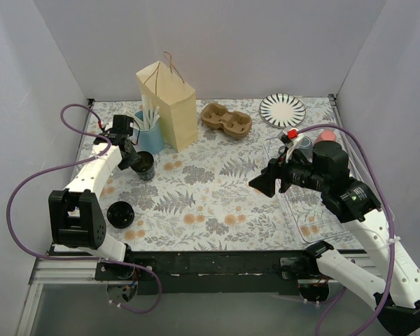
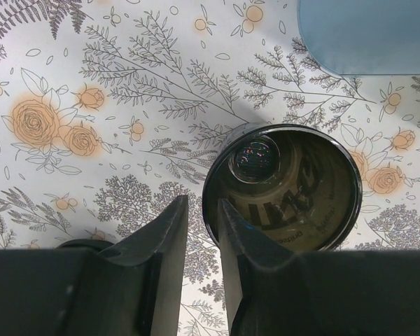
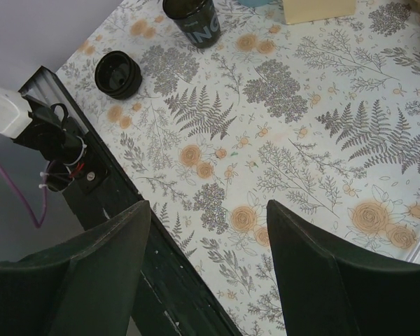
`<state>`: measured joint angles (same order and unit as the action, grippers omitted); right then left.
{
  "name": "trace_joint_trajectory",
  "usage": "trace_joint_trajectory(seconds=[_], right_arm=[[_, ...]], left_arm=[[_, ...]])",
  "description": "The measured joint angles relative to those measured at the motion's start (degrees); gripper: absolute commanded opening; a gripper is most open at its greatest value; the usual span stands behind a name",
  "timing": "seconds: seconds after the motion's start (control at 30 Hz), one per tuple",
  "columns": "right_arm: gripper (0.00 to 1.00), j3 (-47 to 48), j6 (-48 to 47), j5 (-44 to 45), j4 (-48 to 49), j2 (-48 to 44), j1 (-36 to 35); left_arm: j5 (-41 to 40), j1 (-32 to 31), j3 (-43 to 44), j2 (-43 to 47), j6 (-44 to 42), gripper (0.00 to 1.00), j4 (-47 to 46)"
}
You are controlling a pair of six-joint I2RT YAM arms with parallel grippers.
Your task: Pack the takeout coffee
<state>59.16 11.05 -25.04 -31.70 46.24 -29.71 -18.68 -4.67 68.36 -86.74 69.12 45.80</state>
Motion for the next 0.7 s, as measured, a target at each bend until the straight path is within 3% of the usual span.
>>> trace_joint_trajectory(seconds=[0.23, 0.7], right_arm=[[0.75, 0.0, 0.17, 0.0, -0.35, 0.39, 0.0], [0.75, 0.2, 0.15, 0.02, -1.46, 0.42, 0.0]], left_arm=[[0.13, 0.0, 0.0, -0.2, 0.31, 0.13, -0.76], [0.13, 0.0, -0.17, -1.46, 0.31, 0.14, -1.31]])
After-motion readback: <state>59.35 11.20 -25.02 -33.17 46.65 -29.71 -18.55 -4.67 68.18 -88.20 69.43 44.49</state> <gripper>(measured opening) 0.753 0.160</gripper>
